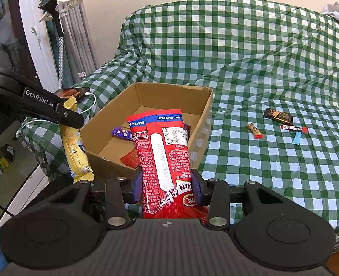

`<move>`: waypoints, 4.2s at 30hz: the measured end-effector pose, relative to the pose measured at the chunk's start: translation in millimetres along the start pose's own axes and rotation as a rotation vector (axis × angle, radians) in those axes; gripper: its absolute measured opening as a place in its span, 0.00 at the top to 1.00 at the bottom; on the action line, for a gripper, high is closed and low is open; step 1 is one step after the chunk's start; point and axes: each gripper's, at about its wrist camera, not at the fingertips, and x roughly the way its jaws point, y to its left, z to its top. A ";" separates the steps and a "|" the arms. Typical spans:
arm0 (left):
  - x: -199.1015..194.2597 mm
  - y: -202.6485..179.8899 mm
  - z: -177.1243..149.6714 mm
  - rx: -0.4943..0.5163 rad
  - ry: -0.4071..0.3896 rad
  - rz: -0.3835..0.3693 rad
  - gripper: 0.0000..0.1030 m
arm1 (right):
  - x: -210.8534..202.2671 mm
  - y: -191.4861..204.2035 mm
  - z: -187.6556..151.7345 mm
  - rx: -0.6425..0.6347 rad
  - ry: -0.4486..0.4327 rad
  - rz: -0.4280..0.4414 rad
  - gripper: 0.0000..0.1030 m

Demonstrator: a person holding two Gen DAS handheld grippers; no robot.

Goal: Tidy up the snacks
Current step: 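Carry the yellow bar and red packet over the box with both grippers, then open the left gripper over the box while the right releases the red packet, then lift both open grippers up above the box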

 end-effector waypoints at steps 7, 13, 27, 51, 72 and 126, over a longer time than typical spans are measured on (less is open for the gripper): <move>7.8 3.7 2.3 -0.008 0.012 -0.001 0.73 | 7.8 1.5 1.5 -0.004 0.019 0.000 0.58; 15.8 8.2 4.3 -0.017 0.026 -0.002 0.73 | 14.9 3.9 1.5 -0.008 0.032 0.000 0.58; 33.1 19.4 13.5 -0.041 0.050 0.002 0.73 | 30.5 10.1 10.1 -0.016 0.058 -0.001 0.58; 85.2 55.7 63.8 -0.087 0.048 0.037 0.73 | 97.5 30.1 53.5 -0.045 0.088 0.035 0.58; 169.3 65.4 91.5 -0.081 0.127 0.071 0.73 | 180.4 12.6 77.0 -0.021 0.129 0.059 0.57; -4.7 26.6 -19.8 -0.022 -0.008 0.151 0.00 | 15.2 71.2 30.5 -0.030 -0.029 0.009 0.01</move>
